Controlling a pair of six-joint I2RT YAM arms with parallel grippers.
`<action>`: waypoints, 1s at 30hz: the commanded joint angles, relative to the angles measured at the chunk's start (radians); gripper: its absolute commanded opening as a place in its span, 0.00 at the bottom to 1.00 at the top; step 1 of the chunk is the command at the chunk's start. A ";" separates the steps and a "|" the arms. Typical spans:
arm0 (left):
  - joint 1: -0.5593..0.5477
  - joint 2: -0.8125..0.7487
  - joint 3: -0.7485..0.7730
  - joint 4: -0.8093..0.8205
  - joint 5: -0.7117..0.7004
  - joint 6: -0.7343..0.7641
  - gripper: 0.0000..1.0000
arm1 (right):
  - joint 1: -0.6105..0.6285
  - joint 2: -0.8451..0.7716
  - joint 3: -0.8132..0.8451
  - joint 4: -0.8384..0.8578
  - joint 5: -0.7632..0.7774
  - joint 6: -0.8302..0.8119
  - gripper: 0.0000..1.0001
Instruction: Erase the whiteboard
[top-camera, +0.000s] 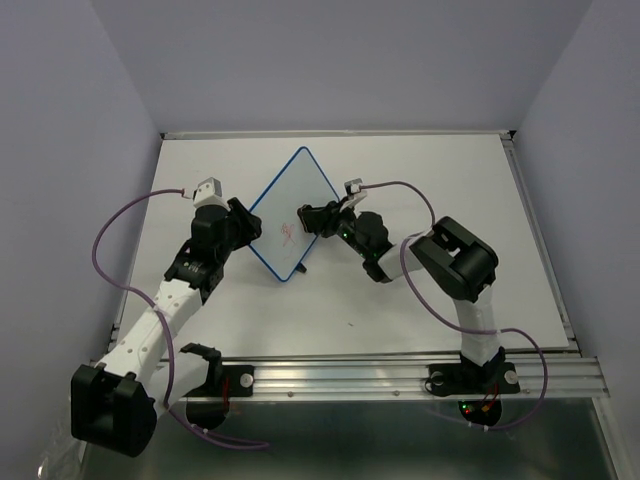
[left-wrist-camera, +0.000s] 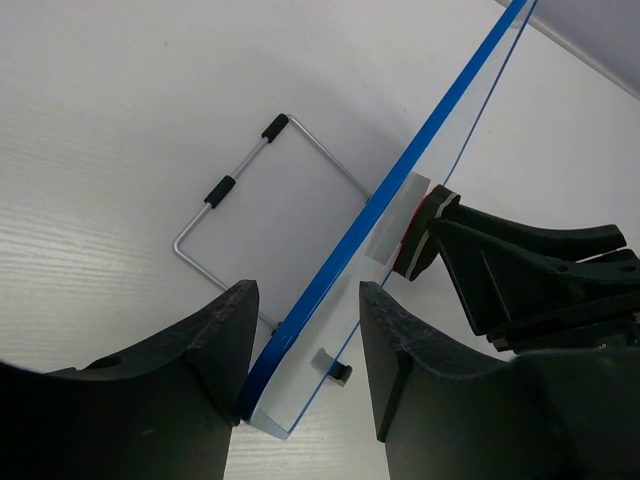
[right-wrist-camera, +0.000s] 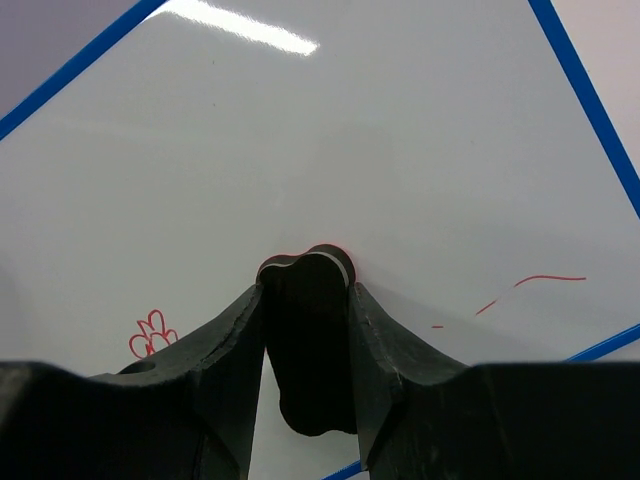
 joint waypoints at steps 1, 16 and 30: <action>-0.006 0.005 -0.002 0.042 0.003 0.021 0.55 | -0.003 0.031 -0.001 0.045 -0.144 0.008 0.01; -0.006 0.003 -0.016 0.045 0.020 0.017 0.56 | 0.175 -0.009 0.006 -0.176 -0.268 -0.251 0.01; -0.006 -0.006 -0.041 0.042 0.000 0.010 0.55 | 0.195 -0.050 -0.008 -0.133 -0.045 -0.191 0.01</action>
